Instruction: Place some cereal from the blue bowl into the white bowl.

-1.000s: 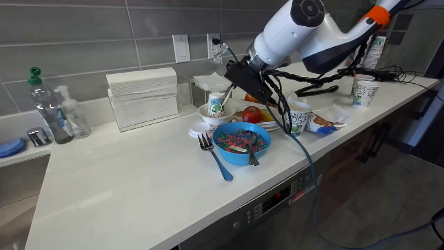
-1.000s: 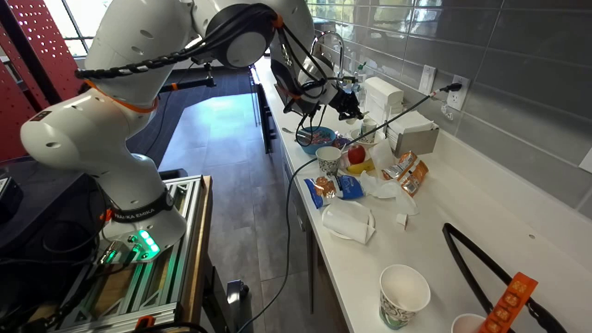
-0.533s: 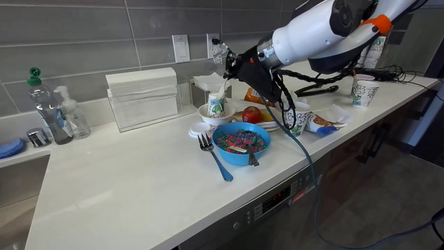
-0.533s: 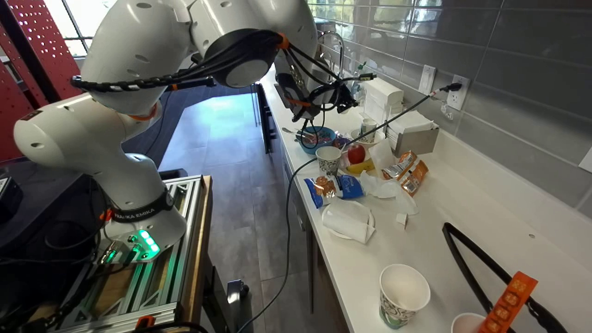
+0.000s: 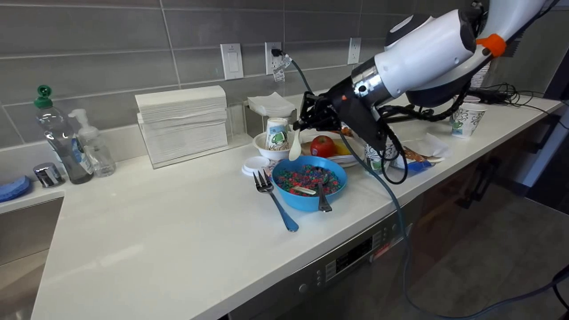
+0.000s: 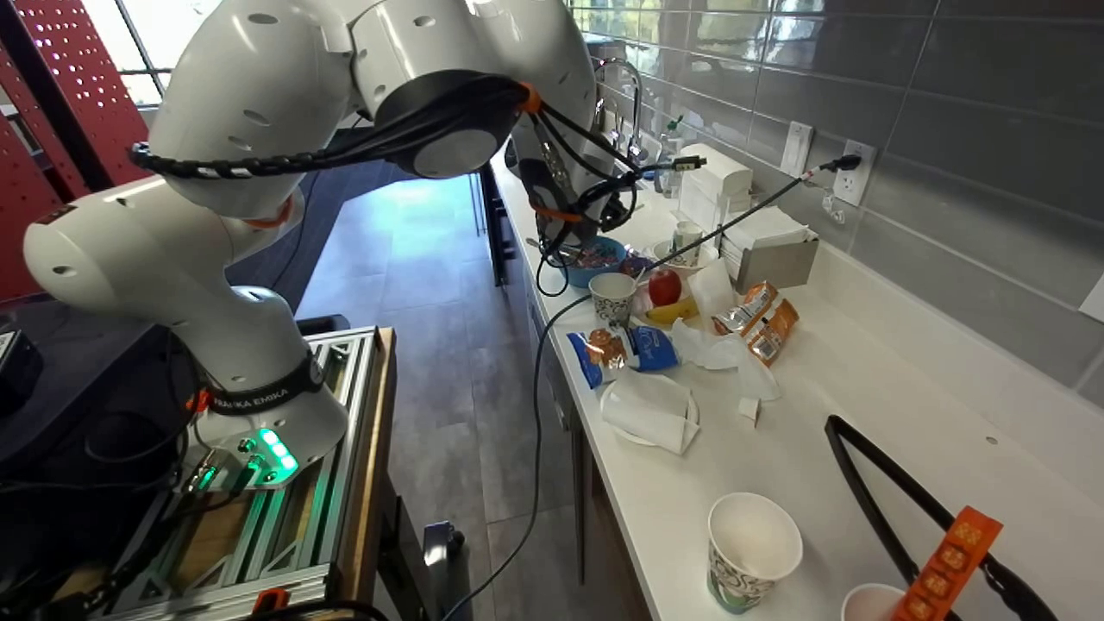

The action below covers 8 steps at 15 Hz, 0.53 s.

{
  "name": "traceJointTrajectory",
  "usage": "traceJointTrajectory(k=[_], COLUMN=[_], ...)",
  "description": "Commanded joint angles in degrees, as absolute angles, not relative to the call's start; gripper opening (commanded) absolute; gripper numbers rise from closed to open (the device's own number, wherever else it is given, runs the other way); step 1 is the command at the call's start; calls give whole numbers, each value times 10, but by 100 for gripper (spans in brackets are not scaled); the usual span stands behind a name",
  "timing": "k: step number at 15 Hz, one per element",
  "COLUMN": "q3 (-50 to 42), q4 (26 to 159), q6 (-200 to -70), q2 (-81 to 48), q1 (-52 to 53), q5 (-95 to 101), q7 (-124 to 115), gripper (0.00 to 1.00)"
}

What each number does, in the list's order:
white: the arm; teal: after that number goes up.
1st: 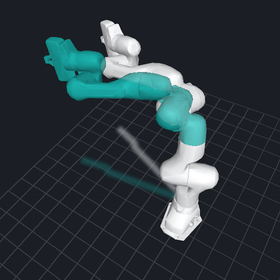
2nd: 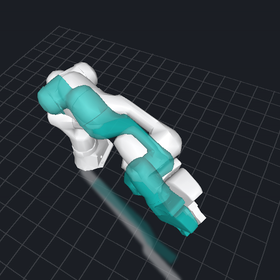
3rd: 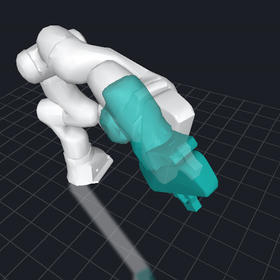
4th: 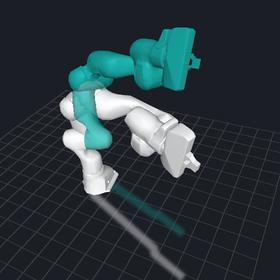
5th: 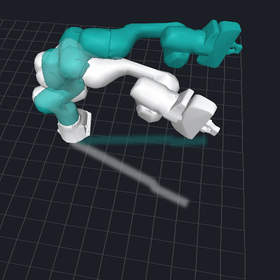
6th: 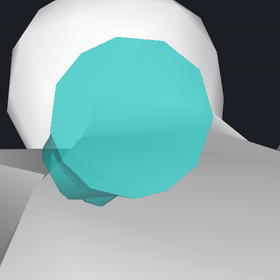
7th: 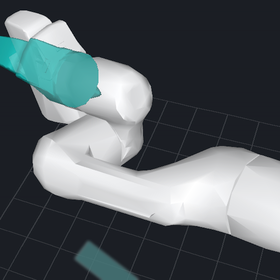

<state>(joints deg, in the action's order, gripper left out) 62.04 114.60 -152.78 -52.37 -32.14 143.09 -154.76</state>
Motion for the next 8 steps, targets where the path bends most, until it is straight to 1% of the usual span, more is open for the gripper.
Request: traceJointTrajectory(k=[1,8], q3=[568,469], q4=[1155,1129], q6=[-1554,-1554], q2=[-484,-451], q1=[-291,-190], q5=[1373,1262], q7=[-1533,-1477], gripper=[1,1])
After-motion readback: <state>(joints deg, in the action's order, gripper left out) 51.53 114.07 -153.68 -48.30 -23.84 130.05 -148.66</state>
